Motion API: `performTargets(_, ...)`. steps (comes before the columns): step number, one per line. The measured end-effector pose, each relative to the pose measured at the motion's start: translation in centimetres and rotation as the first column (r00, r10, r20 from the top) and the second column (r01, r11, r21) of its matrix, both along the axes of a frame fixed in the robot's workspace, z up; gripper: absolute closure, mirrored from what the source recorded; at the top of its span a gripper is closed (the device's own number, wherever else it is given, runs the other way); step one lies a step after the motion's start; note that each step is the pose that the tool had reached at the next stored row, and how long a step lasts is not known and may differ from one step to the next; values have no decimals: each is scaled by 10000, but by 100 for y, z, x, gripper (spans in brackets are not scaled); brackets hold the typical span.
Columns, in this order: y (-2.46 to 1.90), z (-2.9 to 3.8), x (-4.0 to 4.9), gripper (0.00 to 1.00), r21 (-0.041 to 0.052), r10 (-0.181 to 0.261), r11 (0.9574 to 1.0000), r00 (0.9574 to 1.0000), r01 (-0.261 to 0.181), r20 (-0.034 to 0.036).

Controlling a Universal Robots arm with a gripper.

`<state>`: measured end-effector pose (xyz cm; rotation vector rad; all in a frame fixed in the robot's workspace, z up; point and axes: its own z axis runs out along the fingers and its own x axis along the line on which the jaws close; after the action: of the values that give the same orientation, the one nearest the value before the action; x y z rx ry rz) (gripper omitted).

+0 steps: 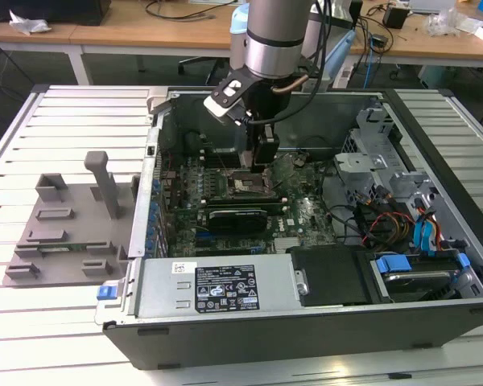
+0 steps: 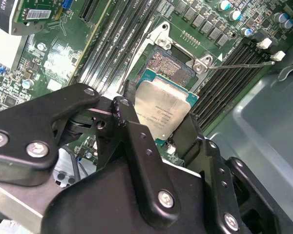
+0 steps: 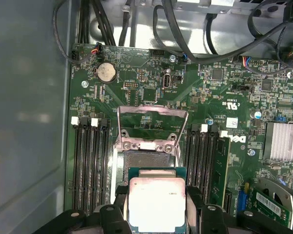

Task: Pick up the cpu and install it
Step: 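Place the cpu into insertion slot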

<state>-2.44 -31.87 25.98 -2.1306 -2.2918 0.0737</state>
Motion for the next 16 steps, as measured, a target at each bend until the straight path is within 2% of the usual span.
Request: performTargets(16,0,-35,-4,45,2,-2,10000,10000,2,1)
